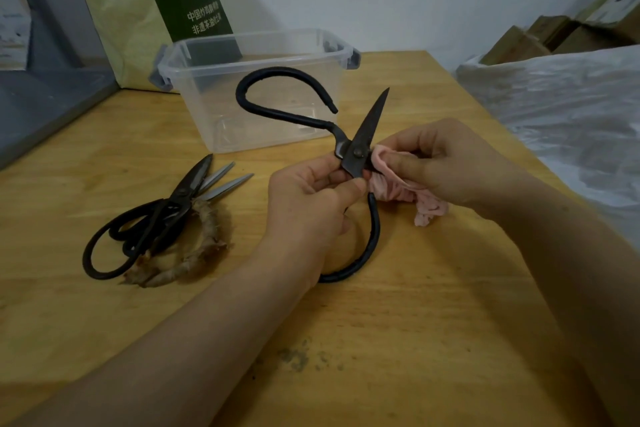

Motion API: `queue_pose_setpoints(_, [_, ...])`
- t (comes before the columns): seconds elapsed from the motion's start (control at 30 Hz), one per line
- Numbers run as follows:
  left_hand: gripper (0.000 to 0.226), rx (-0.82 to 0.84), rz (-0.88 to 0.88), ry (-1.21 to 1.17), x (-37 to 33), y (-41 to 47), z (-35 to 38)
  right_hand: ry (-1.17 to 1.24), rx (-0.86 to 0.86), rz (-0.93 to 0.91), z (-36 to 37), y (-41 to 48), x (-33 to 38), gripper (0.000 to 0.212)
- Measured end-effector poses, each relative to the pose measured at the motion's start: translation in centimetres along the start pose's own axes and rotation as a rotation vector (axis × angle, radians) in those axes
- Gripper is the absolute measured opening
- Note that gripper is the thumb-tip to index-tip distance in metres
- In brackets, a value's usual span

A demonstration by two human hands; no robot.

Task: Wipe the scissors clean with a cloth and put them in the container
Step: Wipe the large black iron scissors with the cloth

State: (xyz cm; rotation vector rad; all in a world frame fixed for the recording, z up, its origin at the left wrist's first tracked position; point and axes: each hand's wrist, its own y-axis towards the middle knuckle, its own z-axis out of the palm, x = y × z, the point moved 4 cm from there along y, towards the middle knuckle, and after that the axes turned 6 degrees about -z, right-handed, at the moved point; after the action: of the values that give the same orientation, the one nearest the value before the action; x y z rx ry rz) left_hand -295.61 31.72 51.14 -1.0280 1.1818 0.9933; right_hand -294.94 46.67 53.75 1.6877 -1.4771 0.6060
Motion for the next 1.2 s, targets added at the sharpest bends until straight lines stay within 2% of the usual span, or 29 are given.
queue_pose_setpoints(0.13, [0.025,0.005,-0.026,0.009,0.1,0.2,-0.1,-0.005,0.015,0.000,0.0,-0.4,-0.2,0.017])
queue_pose_setpoints(0.23, [0.021,-0.008,-0.033,0.006,0.2,0.2,-0.3,0.080,-0.076,0.029,0.1,-0.2,-0.4,0.023])
queue_pose_setpoints(0.33, [0.019,-0.008,-0.029,-0.004,0.2,0.2,-0.3,0.184,-0.135,0.037,0.0,-0.4,-0.2,0.018])
queue_pose_setpoints(0.6, [0.021,-0.004,-0.019,-0.002,0.3,0.1,-0.5,0.170,-0.129,-0.054,0.0,-0.5,0.6,0.014])
queue_pose_setpoints(0.67, [0.021,-0.002,-0.018,-0.008,0.3,0.2,-0.4,0.185,-0.129,-0.048,0.2,-0.6,0.5,0.003])
queue_pose_setpoints(0.83, [0.019,0.006,-0.010,-0.001,0.2,0.1,-0.4,0.170,-0.174,0.011,0.3,-0.4,-0.2,0.022])
queue_pose_setpoints(0.97, [0.022,0.016,0.007,0.010,0.2,0.0,-0.3,0.210,-0.225,0.060,0.9,0.2,-0.3,0.021])
queue_pose_setpoints(1.1, [0.023,0.016,0.003,-0.018,0.2,0.0,-0.3,0.276,-0.181,0.071,1.2,0.4,-0.3,0.031])
queue_pose_setpoints(1.2, [0.023,0.029,-0.005,-0.026,0.1,0.0,-0.2,0.261,-0.135,0.031,0.3,0.0,-0.6,0.030])
